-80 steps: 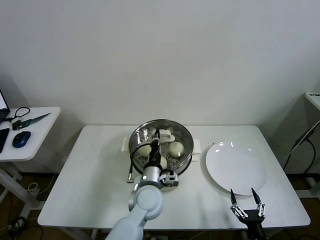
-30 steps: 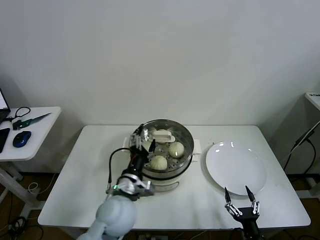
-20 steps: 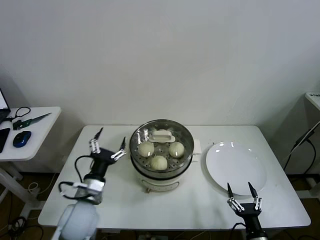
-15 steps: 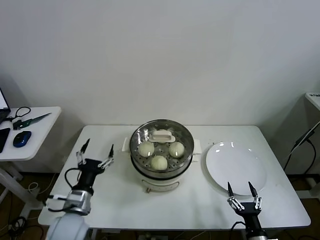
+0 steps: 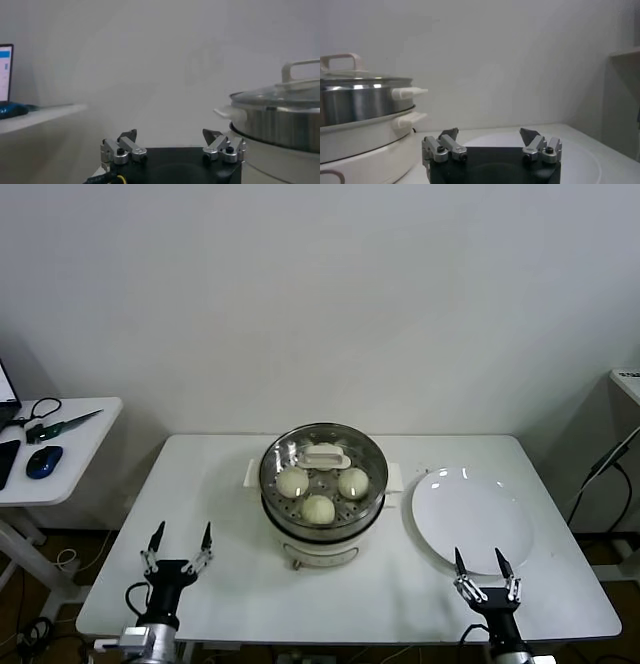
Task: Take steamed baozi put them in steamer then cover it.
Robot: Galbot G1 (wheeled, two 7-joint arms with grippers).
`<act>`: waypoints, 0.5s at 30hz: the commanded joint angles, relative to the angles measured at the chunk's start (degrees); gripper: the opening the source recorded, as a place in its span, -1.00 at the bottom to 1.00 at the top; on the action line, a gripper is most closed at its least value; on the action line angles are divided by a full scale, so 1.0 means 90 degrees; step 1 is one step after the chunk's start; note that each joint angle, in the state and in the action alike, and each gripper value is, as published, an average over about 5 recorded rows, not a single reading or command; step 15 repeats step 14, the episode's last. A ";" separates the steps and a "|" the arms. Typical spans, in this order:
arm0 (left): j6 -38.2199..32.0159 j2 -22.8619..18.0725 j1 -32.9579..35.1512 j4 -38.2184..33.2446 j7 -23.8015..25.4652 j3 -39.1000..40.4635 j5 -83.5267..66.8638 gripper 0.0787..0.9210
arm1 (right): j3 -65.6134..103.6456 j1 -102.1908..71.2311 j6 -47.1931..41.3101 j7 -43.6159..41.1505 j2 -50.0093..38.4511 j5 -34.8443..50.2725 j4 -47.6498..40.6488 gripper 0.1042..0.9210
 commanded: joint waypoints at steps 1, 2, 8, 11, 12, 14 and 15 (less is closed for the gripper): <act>-0.0554 -0.0142 0.0242 0.0452 -0.0107 -0.0058 -0.0272 0.77 | -0.0018 0.0031 -0.0026 0.0005 0.0015 0.0080 -0.0018 0.76; -0.0562 -0.0150 0.0249 0.0483 -0.0090 -0.0036 -0.0216 0.77 | -0.0019 0.0032 -0.0024 0.0005 0.0016 0.0079 -0.0019 0.76; -0.0494 -0.0149 0.0278 0.0424 0.0007 -0.0016 -0.0147 0.77 | -0.0028 0.0031 -0.0012 0.0003 0.0023 0.0072 -0.0019 0.76; -0.0446 -0.0125 0.0283 0.0364 0.0040 -0.0029 -0.0156 0.77 | -0.0036 0.0033 -0.0009 0.0004 0.0025 0.0068 -0.0015 0.76; -0.0434 -0.0120 0.0284 0.0355 0.0045 -0.0030 -0.0156 0.77 | -0.0038 0.0036 -0.0008 0.0004 0.0027 0.0067 -0.0013 0.76; -0.0423 -0.0118 0.0285 0.0350 0.0048 -0.0031 -0.0156 0.77 | -0.0039 0.0038 -0.0008 0.0005 0.0029 0.0066 -0.0010 0.76; -0.0423 -0.0118 0.0285 0.0350 0.0048 -0.0031 -0.0156 0.77 | -0.0039 0.0038 -0.0008 0.0005 0.0029 0.0066 -0.0010 0.76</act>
